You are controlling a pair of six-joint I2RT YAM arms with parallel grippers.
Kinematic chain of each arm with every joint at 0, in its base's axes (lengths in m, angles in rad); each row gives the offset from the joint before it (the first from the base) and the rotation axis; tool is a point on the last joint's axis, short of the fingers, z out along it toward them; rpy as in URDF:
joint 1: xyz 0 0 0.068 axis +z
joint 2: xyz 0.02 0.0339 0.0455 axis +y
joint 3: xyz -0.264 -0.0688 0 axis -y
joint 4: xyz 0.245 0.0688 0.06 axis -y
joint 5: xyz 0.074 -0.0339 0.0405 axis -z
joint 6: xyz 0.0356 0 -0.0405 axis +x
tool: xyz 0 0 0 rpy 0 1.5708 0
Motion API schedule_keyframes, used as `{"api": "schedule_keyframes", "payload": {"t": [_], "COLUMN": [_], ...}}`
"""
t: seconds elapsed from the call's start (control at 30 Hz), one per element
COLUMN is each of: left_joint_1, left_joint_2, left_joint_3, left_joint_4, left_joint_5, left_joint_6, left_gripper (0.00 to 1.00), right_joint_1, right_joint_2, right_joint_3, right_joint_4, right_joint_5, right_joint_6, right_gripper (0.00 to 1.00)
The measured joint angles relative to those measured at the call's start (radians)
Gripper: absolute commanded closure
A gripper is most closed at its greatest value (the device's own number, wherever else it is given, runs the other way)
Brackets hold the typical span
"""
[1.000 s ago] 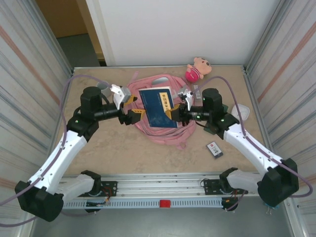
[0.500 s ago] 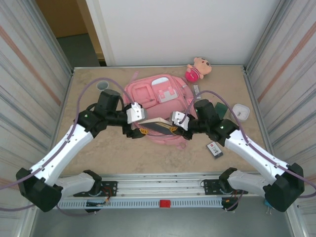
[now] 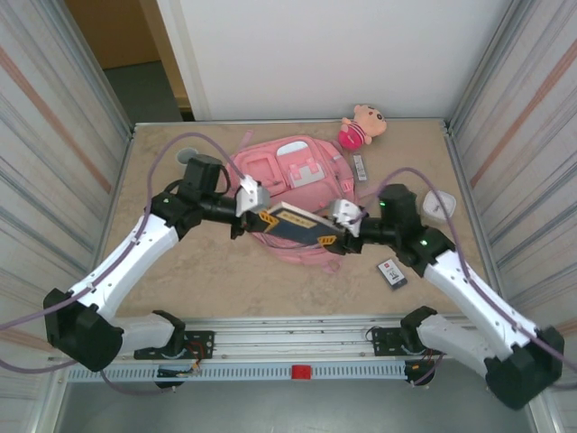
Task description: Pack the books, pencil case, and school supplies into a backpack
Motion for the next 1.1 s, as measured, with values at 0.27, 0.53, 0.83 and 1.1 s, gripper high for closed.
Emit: {"api": "schedule_keyframes", "payload": {"t": [0.27, 0.53, 0.83, 1.1], "left_joint_1": [0.079, 0.079, 0.056, 0.034], "left_joint_2": [-0.02, -0.004, 0.047, 0.053], "left_joint_3": [-0.08, -0.08, -0.085, -0.085], "left_joint_4": [0.272, 0.457, 0.606, 0.531], "left_joint_5": [0.241, 0.343, 0.359, 0.015], "left_joint_6": [-0.241, -0.401, -0.54, -0.448], "left_gripper": [1.0, 1.0, 0.71, 0.21], "right_joint_1": [-0.28, -0.154, -0.085, -0.293], "right_joint_2": [-0.225, -0.102, -0.012, 0.029], "right_joint_3": [-0.305, -0.317, -0.32, -0.312], "right_joint_4": [0.433, 0.763, 1.015, 1.018], "right_joint_5": [-0.197, -0.315, -0.332, -0.267], "right_joint_6": [0.471, 0.78, 0.908, 1.07], "right_gripper": [0.15, 0.21, 1.0, 1.0]}}
